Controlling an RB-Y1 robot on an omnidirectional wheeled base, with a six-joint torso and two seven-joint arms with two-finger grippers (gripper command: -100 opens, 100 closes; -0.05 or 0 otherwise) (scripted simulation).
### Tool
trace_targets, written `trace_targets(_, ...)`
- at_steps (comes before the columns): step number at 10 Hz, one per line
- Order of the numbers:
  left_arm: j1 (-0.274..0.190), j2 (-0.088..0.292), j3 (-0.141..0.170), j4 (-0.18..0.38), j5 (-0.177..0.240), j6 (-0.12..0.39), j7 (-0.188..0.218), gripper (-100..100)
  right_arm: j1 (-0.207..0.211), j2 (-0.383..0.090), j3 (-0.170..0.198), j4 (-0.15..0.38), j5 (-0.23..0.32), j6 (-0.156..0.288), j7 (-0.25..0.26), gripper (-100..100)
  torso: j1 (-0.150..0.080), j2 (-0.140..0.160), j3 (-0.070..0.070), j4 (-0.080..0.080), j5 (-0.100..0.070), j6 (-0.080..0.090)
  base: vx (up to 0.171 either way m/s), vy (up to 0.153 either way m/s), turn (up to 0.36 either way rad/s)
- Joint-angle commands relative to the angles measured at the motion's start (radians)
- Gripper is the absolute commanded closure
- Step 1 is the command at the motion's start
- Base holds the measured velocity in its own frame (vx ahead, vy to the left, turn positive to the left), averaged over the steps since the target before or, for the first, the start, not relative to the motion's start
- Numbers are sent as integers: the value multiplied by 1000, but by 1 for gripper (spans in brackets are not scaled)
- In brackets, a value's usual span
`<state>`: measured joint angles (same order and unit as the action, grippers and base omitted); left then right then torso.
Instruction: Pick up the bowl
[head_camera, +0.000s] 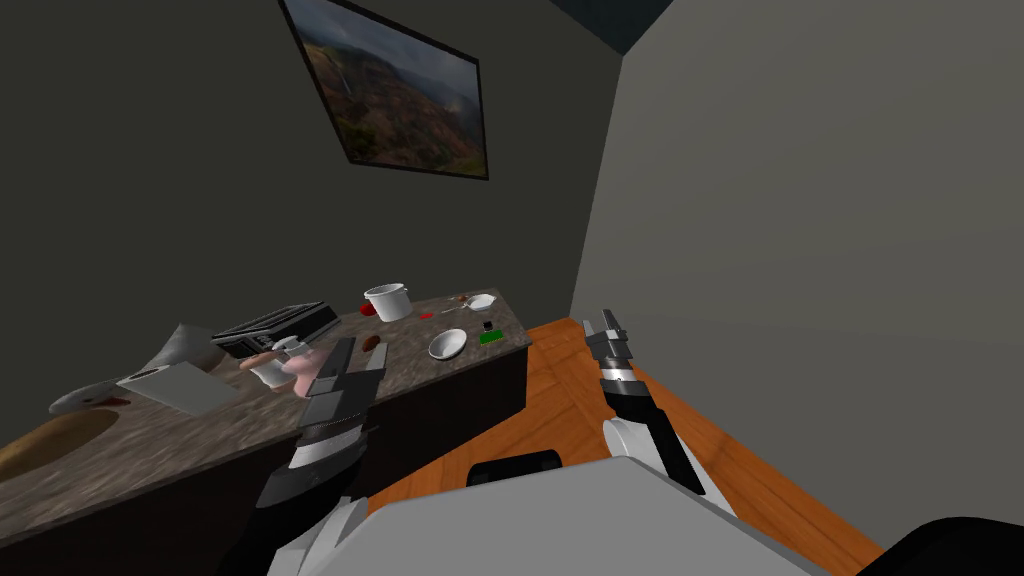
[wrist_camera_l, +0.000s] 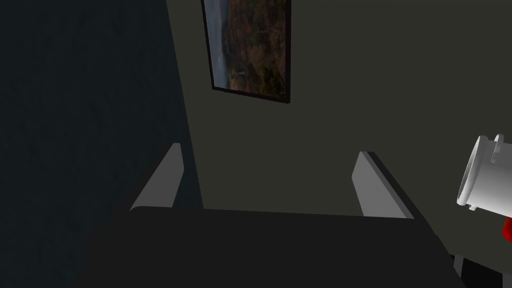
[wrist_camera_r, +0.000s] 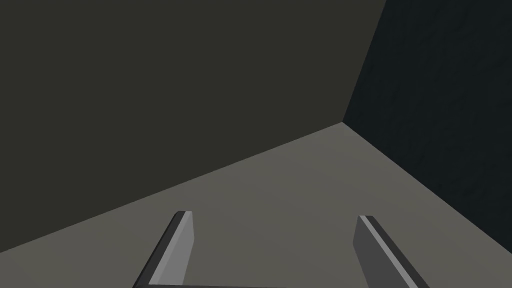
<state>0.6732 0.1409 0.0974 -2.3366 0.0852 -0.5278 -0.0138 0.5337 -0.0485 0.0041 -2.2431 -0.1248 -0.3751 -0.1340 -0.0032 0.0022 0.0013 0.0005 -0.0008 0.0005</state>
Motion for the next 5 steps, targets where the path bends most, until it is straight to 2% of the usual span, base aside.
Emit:
trace_targets(1, 33, 10, 8, 4, 12, 17, -6, -100, 0, 0, 0, 0, 0, 0, 0, 0, 0, 0, 0, 0, 0, 0, -24, -37, -81)
trace_targets(2, 64, 28, 28, 15, 37, 39, -11, -100, 0, 0, 0, 0, 0, 0, 0, 0, 1, 0, 0, 0, 0, -1, -20, -44, -165)
trace_targets(3, 81, 28, 28, 15, 37, 39, -11, -100, 0, 0, 0, 0, 0, 0, 0, 0, 1, 0, 0, 0, 0, 0, -11, -38, -70)
trace_targets(4, 117, 46, 50, 26, 66, 62, -17, -100, 0, 0, 0, 0, 0, 0, 0, 0, 1, -1, 0, 0, 0, -1, -14, -56, -143)
trace_targets(5, 131, 46, 50, 26, 66, 62, -17, -100, 0, 0, 0, 0, 0, 0, 0, 0, 0, 0, 0, 0, 0, 0, -16, -43, -80)
